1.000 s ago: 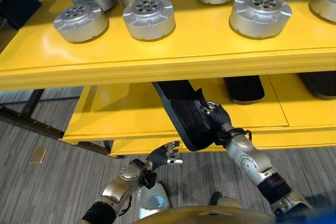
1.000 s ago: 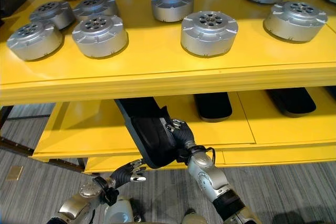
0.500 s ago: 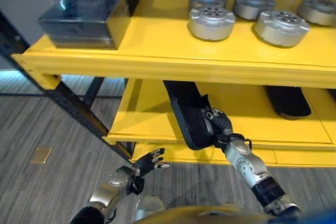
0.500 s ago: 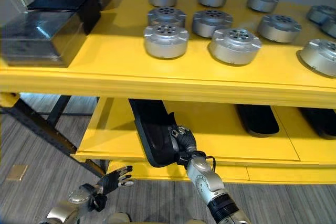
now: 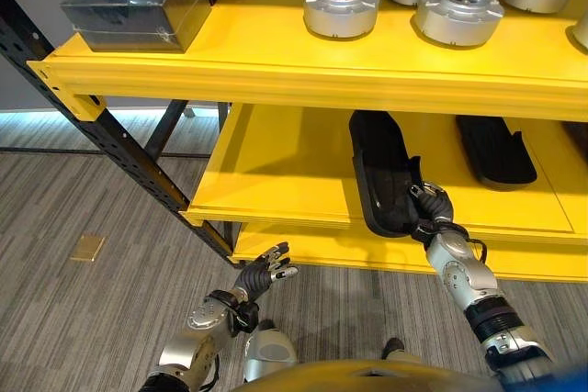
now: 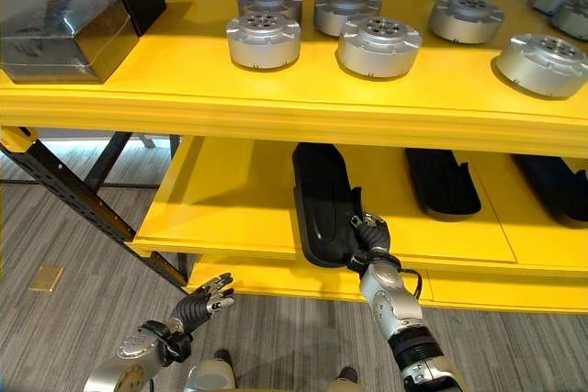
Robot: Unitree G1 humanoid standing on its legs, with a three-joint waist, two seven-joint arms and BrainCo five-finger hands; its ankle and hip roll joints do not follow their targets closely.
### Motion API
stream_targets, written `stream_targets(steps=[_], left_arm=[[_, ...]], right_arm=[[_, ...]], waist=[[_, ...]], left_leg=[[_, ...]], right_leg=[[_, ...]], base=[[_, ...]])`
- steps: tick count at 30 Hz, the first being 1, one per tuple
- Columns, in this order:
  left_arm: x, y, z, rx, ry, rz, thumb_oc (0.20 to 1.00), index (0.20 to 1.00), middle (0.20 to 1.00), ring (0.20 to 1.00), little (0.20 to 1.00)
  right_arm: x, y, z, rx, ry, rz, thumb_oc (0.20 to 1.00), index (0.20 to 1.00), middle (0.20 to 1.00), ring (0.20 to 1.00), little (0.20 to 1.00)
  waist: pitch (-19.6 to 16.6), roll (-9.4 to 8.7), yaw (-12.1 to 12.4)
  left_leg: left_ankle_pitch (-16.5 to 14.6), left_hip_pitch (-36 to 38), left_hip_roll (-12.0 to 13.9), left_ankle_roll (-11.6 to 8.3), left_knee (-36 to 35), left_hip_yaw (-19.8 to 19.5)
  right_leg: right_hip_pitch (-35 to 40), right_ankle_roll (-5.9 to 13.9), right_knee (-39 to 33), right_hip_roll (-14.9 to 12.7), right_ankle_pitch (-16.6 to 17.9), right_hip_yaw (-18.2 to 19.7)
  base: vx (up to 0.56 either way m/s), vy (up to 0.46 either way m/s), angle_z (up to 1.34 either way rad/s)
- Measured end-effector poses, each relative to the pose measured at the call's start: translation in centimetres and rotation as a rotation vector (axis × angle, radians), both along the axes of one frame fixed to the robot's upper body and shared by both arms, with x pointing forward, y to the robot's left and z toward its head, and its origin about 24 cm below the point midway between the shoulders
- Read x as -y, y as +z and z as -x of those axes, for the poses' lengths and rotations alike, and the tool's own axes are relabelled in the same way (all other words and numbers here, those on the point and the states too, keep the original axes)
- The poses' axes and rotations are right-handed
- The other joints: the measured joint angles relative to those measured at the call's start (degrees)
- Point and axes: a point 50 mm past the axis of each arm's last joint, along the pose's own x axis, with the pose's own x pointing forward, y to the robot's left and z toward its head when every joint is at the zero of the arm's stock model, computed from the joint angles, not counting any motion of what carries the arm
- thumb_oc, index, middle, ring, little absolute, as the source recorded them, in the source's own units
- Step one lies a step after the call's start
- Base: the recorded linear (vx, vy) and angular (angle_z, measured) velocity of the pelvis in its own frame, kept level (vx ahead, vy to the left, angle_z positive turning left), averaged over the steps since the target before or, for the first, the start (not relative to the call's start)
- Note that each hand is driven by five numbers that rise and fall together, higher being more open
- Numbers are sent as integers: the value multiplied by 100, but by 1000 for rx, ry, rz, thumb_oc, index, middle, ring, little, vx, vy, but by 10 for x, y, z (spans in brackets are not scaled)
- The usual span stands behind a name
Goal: Move parts from the plastic box to the shelf.
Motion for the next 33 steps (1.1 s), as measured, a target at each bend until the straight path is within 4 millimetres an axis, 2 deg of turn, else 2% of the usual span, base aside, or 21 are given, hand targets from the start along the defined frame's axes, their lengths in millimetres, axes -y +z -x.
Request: stream_targets(steps=[6, 9, 16, 24, 29, 33], left_arm=[[3, 9, -10, 16, -32, 18, 1000, 1000, 1000, 1000, 1000], [4, 8, -10, 2, -36, 15, 1000, 1000, 1000, 1000, 1000], [2, 8, -9, -10, -58, 9, 1000, 1000, 1000, 1000, 1000], [7, 7, -13, -16, -89, -5, 1000, 1000, 1000, 1000, 1000], [11, 7, -20, -15, -100, -13, 1000, 1000, 1000, 1000, 1000], [15, 20, -41, 46, -103, -17, 1000, 1000, 1000, 1000, 1000]], right_arm=[[2, 10, -21, -11, 2, 61, 200, 200, 200, 200, 200], [10, 18, -31, -9, -21, 107, 200, 200, 200, 200, 200], [24, 13, -39, -89, -66, 162, 200, 200, 200, 200, 200], [30, 17, -49, -127, -122, 191, 200, 200, 200, 200, 200], [29, 37, -67, -91, -167, 210, 200, 200, 200, 200, 200], [39, 84, -90, 47, -219, 248, 200, 200, 200, 200, 200]], waist=[[0, 3, 21], [4, 8, 144], [203, 90, 298], [526, 241, 319], [698, 349, 311], [1164, 443, 311]], left_leg=[[0, 1, -8, -2, -12, -39], [-8, 2, -1, -8, -8, -61], [-20, -55, 37, 3, 24, -86], [-58, -228, 138, -51, 240, -152], [-97, -433, 160, -64, 404, -165], [-167, -902, 239, -57, 847, -240]], right_leg=[[50, -1, -6, -2, -23, -112], [62, -19, 1, -1, -45, -128], [-4, -42, 123, -6, -114, -175], [-229, -60, 550, -39, -318, -217], [-588, -101, 1031, -137, -539, -183], [-1172, -191, 1749, -284, -770, -114]], base=[[53, -16, 5], [81, -29, 3], [32, -21, 2], [21, -14, 3], [-10, 0, -1], [-56, -2, 2]])
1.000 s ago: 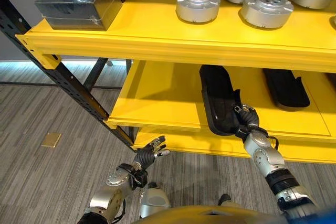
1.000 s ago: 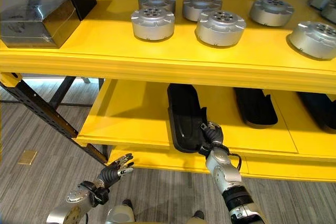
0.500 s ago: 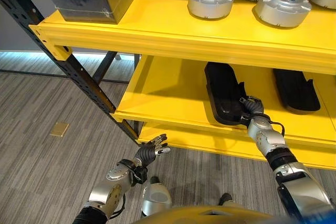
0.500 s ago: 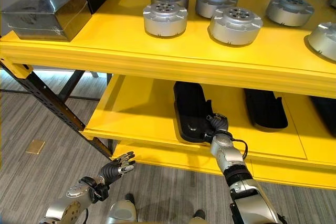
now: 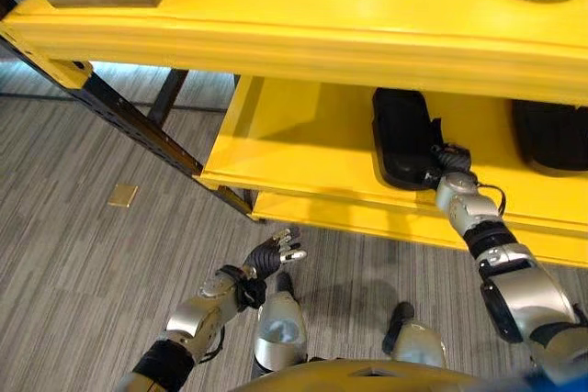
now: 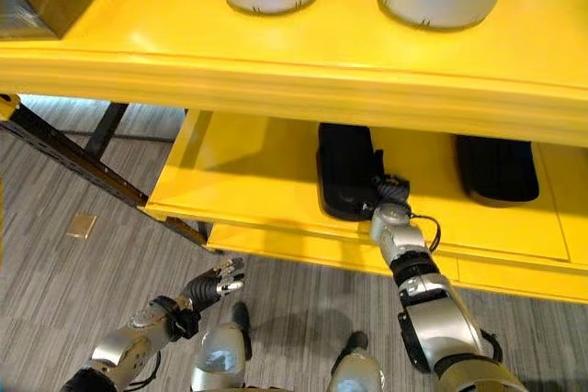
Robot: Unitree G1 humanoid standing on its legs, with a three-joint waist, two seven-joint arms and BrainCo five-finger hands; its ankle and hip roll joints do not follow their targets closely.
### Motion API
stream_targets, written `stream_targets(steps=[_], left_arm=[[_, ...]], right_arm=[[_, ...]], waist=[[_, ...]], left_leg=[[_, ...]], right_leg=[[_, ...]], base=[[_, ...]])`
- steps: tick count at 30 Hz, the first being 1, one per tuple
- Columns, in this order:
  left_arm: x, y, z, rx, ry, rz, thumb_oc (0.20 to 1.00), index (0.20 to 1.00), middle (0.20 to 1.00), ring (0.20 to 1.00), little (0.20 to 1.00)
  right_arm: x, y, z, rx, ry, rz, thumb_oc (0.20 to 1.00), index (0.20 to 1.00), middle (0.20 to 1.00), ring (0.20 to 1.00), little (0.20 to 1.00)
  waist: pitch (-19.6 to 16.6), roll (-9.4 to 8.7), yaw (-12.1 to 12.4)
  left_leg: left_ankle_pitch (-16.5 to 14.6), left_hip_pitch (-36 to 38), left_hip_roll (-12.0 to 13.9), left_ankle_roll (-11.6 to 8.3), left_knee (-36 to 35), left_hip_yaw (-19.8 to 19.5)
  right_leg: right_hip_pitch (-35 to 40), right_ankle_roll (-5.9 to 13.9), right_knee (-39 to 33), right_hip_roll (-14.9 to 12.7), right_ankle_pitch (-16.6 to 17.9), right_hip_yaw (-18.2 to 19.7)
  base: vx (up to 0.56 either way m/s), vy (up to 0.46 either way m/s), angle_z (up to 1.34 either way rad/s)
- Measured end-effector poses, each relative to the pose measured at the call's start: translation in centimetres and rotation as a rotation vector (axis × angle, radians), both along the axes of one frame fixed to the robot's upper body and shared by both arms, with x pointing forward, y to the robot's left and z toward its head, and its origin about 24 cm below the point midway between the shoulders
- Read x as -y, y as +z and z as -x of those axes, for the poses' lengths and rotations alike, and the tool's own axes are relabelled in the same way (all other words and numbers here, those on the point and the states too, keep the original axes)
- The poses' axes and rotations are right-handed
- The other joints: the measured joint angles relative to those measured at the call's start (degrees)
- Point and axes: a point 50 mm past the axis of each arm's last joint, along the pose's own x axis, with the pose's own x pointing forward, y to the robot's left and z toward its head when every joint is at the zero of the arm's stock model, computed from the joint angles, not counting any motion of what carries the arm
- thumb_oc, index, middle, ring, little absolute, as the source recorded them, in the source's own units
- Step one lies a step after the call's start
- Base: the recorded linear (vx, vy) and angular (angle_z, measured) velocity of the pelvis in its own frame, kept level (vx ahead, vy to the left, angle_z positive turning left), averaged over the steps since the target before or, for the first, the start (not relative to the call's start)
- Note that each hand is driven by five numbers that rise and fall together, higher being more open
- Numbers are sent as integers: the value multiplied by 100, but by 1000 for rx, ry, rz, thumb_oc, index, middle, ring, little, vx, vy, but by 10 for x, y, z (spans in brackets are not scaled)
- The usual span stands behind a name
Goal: Move parts from the plastic box to the shelf.
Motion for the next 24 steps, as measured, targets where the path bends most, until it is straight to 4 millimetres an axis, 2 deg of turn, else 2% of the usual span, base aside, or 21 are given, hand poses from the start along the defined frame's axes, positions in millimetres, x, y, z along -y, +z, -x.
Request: stream_targets(steps=[2, 15, 19, 24], left_arm=[[2, 2, -3, 10, 12, 16, 1000, 1000, 1000, 1000, 1000], [-1, 0, 0, 1, 22, -7, 1000, 1000, 1000, 1000, 1000], [-1, 0, -2, 2, 20, -10, 1000, 1000, 1000, 1000, 1000], [-1, -2, -2, -5, 14, -17, 1000, 1000, 1000, 1000, 1000]], right_arm=[[4, 11, -4, 29, -11, 13, 200, 200, 200, 200, 200], [11, 14, -6, 27, -52, 55, 200, 200, 200, 200, 200], [17, 31, -13, 49, -79, 93, 200, 200, 200, 200, 200], [22, 37, -14, 59, -98, 120, 200, 200, 200, 200, 200]], waist=[[72, 40, 4], [102, 106, 19], [134, 172, 20], [169, 241, 98]], left_leg=[[1, -119, 28, -1, 82, -48], [2, -132, 42, -15, 160, -65], [27, -306, 60, -54, 265, -124], [32, -316, 65, -61, 271, -128]], right_leg=[[-139, -43, 150, -18, -63, -5], [-319, -109, 611, -121, -306, 6], [-480, -135, 778, -155, -360, -17], [-541, -156, 885, -173, -417, -8]], base=[[-43, 3, 3], [-6, 1, 1], [-20, -32, 4], [-2, -4, 1]])
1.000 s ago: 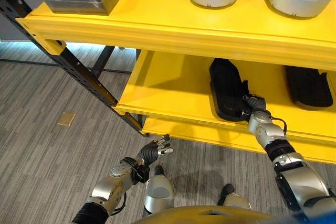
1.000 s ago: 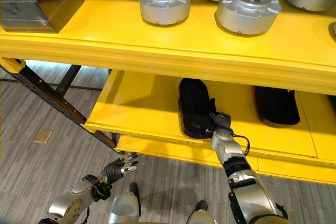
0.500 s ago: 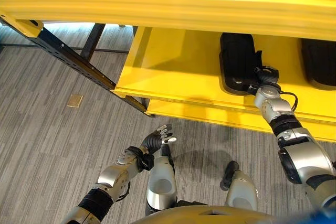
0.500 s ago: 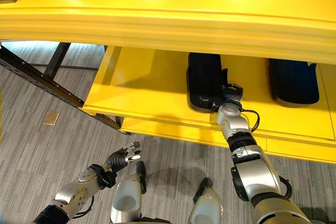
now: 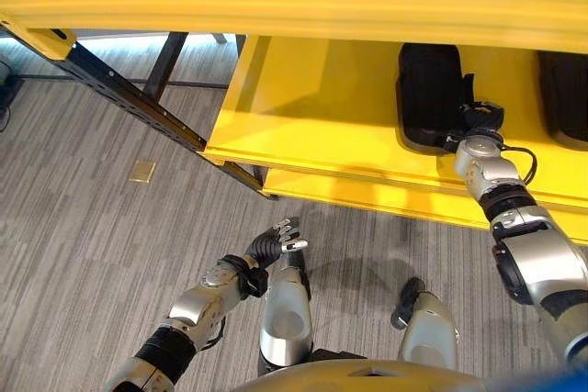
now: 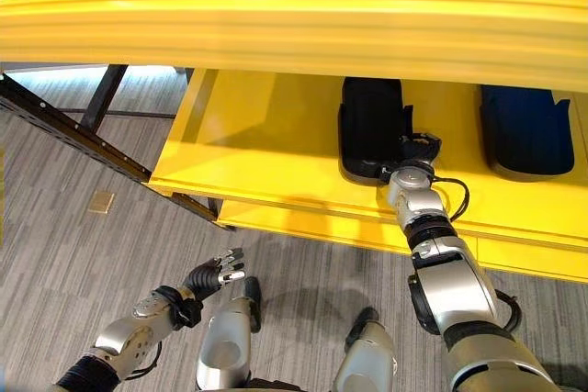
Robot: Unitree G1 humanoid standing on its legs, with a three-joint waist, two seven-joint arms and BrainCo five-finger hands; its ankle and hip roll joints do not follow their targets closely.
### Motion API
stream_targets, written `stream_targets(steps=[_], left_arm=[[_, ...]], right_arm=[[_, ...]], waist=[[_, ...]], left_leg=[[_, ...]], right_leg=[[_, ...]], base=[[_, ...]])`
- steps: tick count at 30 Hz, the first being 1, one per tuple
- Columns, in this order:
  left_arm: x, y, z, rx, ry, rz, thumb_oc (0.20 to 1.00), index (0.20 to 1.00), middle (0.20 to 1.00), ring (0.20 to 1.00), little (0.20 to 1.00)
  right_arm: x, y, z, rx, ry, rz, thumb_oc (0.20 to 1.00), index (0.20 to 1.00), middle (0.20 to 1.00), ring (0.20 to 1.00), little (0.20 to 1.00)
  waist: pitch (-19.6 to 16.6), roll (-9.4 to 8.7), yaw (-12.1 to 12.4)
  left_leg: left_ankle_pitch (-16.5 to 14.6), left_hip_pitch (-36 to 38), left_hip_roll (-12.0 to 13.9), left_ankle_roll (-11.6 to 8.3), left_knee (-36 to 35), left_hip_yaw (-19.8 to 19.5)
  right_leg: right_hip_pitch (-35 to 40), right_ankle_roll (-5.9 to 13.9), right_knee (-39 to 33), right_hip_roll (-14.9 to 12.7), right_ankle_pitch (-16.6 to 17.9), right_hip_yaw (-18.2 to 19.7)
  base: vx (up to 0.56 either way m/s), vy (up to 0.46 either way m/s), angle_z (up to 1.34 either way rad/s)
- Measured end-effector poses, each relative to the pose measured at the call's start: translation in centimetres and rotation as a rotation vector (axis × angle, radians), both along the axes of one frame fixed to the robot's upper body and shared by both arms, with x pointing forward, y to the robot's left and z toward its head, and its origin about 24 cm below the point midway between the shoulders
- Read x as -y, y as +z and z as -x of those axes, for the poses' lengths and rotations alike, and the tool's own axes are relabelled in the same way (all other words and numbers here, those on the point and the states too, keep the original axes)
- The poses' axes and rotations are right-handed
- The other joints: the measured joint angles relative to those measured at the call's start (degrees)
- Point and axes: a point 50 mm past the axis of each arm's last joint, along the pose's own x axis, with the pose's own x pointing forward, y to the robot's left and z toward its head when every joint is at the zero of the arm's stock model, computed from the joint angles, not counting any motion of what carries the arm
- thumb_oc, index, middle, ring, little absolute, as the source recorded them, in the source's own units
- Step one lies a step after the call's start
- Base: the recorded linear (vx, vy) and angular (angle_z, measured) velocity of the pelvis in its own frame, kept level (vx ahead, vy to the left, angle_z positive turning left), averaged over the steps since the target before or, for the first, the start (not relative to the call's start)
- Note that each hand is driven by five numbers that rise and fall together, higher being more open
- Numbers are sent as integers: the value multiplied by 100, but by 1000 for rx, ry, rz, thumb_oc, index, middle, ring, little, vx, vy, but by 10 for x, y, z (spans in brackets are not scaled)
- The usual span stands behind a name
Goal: Move parts from the plastic box to the shelf.
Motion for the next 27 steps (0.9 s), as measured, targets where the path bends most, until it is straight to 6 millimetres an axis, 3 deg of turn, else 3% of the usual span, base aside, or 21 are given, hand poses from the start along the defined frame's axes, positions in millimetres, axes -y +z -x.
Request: stream_targets(steps=[9, 27], left_arm=[[5, 2, -3, 10, -30, -6, 1000, 1000, 1000, 1000, 1000], [12, 4, -6, 21, -60, -4, 1000, 1000, 1000, 1000, 1000]], right_arm=[[10, 35, -7, 80, -34, 81, 200, 200, 200, 200, 200], [7, 64, -15, 150, -51, 76, 200, 200, 200, 200, 200]], waist=[[179, 86, 56], [312, 97, 66]], left_leg=[[51, -205, -18, -20, 46, -7], [58, -359, -67, -16, 107, -14]], right_leg=[[-307, -51, 263, -88, -71, 0], [-488, -72, 400, -181, -96, -3]], base=[[-16, -3, 0], [0, 0, 0]])
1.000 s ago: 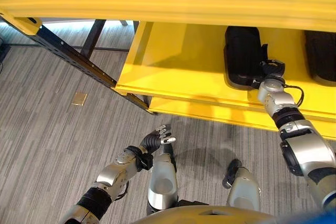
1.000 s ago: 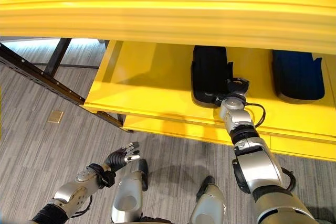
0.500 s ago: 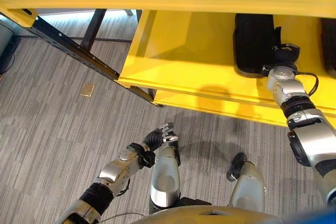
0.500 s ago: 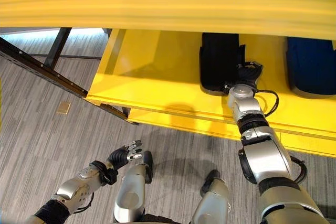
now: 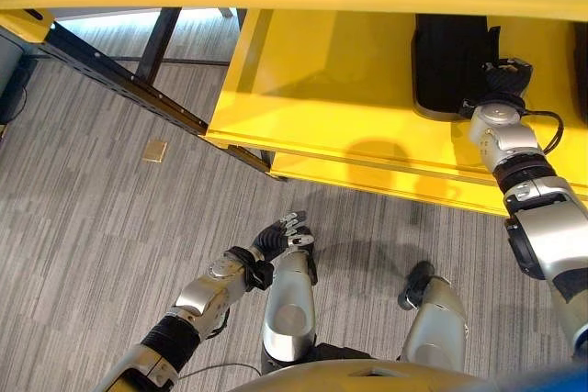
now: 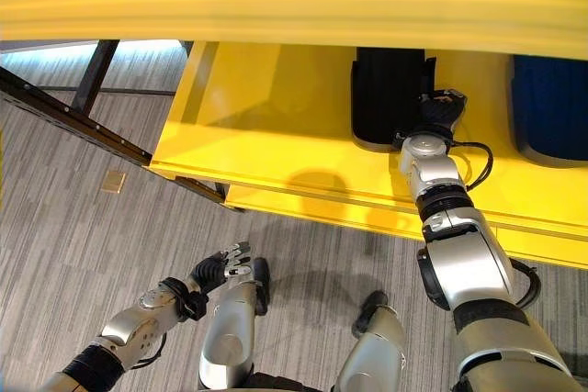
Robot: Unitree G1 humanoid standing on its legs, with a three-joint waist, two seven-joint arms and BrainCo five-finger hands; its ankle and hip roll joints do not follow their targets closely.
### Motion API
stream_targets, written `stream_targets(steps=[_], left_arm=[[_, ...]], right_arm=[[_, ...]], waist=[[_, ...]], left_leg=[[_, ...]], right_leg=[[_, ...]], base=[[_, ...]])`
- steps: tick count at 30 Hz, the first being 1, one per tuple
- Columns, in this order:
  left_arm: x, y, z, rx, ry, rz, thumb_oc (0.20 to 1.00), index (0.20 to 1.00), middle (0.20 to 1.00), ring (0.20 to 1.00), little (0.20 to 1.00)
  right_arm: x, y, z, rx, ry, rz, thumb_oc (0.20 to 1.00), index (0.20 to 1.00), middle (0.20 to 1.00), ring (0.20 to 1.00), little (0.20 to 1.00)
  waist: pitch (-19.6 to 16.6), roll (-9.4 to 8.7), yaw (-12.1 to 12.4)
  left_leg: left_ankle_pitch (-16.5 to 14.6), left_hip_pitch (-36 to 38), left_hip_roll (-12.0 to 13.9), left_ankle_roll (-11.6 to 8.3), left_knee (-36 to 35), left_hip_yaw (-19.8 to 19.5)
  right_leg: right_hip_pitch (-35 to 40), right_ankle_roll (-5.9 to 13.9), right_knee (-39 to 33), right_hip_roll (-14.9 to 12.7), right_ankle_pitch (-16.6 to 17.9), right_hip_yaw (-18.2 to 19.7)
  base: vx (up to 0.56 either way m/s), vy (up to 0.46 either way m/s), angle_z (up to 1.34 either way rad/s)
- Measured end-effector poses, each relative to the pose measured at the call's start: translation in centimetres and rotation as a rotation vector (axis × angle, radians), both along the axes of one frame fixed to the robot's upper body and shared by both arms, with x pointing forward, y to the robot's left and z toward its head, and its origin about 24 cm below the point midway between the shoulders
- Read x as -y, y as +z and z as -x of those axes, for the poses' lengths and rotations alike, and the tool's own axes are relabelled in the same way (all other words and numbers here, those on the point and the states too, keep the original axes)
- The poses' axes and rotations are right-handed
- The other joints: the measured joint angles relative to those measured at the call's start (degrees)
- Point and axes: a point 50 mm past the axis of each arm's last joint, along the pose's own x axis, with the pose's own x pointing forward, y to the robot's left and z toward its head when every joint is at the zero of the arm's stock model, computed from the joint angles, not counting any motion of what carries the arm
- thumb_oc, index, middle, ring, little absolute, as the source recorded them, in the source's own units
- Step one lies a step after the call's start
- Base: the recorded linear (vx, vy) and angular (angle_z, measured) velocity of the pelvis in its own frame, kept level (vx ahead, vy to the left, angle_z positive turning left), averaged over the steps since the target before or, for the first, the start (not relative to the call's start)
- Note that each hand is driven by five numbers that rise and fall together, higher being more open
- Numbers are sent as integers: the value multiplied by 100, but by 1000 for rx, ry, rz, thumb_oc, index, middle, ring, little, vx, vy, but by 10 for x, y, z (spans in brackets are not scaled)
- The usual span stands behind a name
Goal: Move parts from the plastic box to the shelf.
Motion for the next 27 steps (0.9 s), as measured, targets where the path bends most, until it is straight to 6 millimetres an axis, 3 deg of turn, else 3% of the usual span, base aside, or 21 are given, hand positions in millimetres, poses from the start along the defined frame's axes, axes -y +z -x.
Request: stream_targets(steps=[4, 21, 23, 27], left_arm=[[0, -1, 0, -2, 10, -9, 1000, 1000, 1000, 1000, 1000], [1, -1, -1, -34, 43, 25, 1000, 1000, 1000, 1000, 1000], [1, 0, -1, -38, 45, 33, 1000, 1000, 1000, 1000, 1000], [3, 0, -1, -41, 39, 39, 1000, 1000, 1000, 1000, 1000]], right_arm=[[-2, 6, -2, 29, 0, -81, 200, 200, 200, 200, 200], [-2, 4, -2, 19, -15, -104, 225, 225, 225, 225, 225], [-3, 4, -2, 8, -15, -86, 1000, 1000, 1000, 1000, 1000], [-5, 9, -3, 19, -23, -70, 1000, 1000, 1000, 1000, 1000]], waist=[[42, 15, -4], [42, 14, -1], [42, 14, -1], [51, 0, -8]], left_leg=[[-2, -15, 4, 3, 43, -16], [-7, -21, 4, 10, 97, -33], [-7, -22, 4, 10, 101, -35], [-7, -24, 12, 10, 117, -43]], right_leg=[[-1, -3, 26, -6, -3, -1], [3, -4, 66, -21, -3, 1], [4, -4, 69, -21, -3, 1], [4, -5, 80, -19, -4, 1]], base=[[0, 0, 0], [0, 0, 0], [0, 0, 0], [0, 0, 0]])
